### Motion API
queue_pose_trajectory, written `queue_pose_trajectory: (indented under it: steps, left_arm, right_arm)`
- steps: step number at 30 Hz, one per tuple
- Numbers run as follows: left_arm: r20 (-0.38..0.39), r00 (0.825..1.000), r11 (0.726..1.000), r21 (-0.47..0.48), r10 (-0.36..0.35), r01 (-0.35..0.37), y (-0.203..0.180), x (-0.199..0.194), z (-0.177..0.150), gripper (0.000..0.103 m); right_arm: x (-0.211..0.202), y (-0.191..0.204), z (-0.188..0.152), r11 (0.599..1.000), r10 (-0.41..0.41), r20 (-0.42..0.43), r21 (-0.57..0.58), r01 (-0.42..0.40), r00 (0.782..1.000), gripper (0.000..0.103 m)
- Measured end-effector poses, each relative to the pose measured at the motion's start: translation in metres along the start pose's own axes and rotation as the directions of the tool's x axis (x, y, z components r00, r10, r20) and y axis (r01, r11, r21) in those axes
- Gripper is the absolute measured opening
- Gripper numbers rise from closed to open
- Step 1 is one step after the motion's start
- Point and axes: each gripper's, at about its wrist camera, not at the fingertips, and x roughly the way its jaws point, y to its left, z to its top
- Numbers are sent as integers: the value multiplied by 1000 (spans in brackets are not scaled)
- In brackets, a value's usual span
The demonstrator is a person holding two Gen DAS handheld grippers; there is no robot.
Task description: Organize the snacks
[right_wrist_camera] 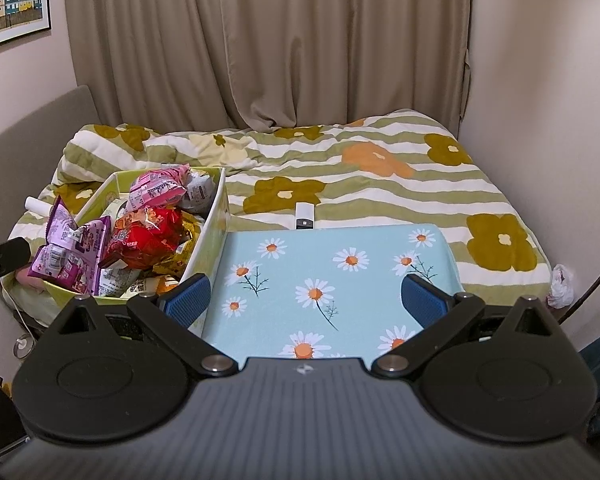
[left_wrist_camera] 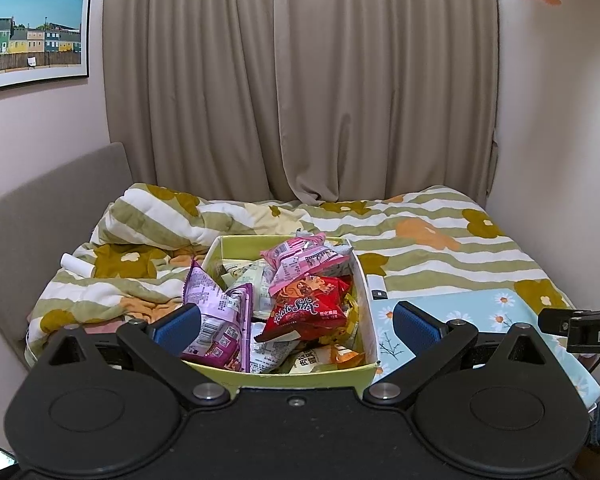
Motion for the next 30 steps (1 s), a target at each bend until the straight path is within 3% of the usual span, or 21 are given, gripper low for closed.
queue_pose_trajectory:
  steps: [30]
  left_arm:
    - [28, 1000, 1000, 18, 13, -14, 7, 12, 6, 103]
  right_arm:
    - [6, 0, 4, 1000, 2, -5, 3, -2, 1000, 103]
